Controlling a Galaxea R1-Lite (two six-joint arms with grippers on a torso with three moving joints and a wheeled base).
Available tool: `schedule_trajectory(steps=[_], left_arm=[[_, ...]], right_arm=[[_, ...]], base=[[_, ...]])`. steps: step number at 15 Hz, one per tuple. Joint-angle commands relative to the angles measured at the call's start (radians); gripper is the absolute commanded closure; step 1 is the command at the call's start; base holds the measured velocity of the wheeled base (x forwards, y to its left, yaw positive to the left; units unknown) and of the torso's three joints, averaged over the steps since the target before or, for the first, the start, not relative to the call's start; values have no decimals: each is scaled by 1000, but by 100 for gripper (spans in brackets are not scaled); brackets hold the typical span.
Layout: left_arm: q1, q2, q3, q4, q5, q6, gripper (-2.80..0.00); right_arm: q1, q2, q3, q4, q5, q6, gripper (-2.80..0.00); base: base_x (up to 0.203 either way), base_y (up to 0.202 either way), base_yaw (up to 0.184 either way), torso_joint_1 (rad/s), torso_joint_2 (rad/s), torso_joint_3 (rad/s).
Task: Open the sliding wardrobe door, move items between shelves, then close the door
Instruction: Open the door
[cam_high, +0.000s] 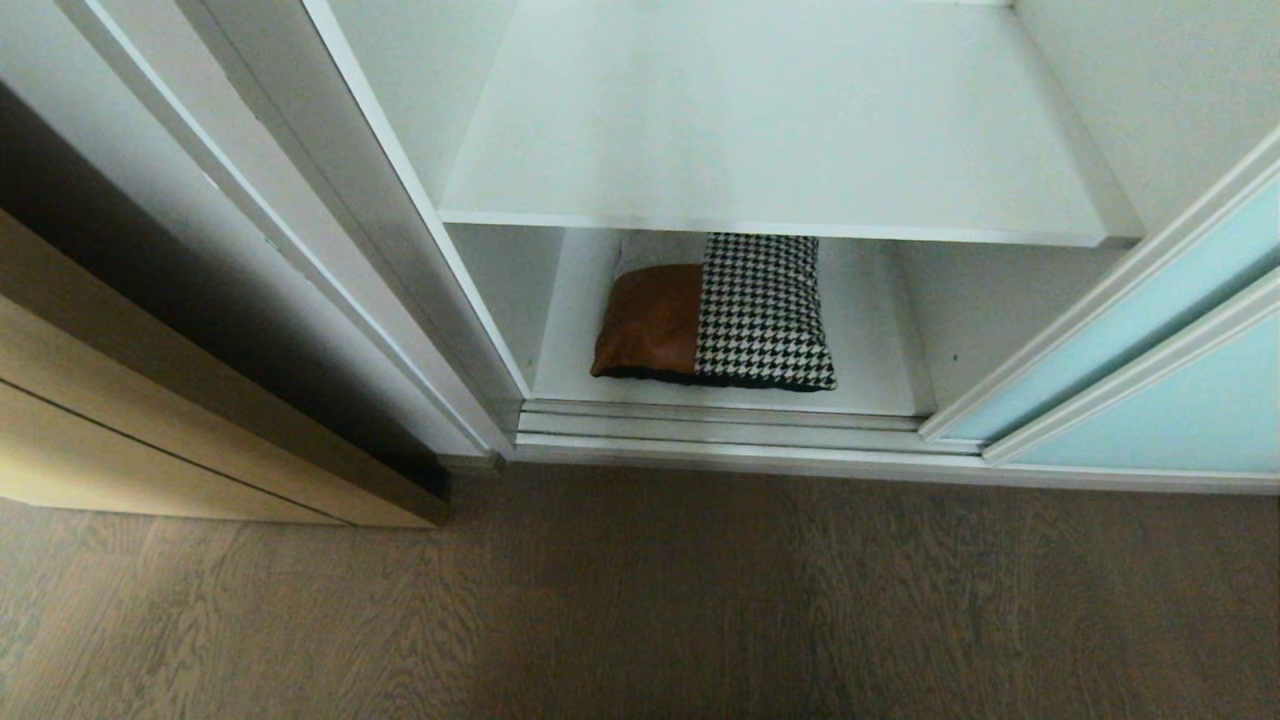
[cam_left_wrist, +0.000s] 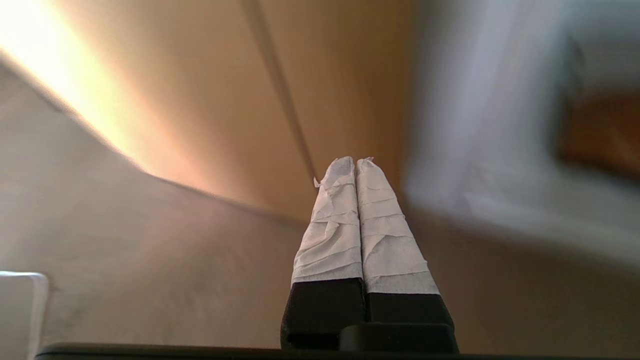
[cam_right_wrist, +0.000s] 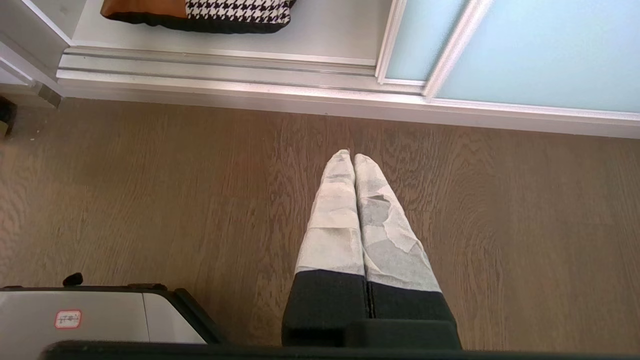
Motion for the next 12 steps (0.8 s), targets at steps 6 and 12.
schedule_trajectory(steps=[6,12], left_arm=[[-3,-50,4,339,-371,-11,0],[10,-52,-2,277,-148,-4,0]], right_arm=[[0,0,1,0,0,0,0],[0,0,0,0,0,0,0]], base=[[0,0,0,0,0,0],[0,0,0,0,0,0]])
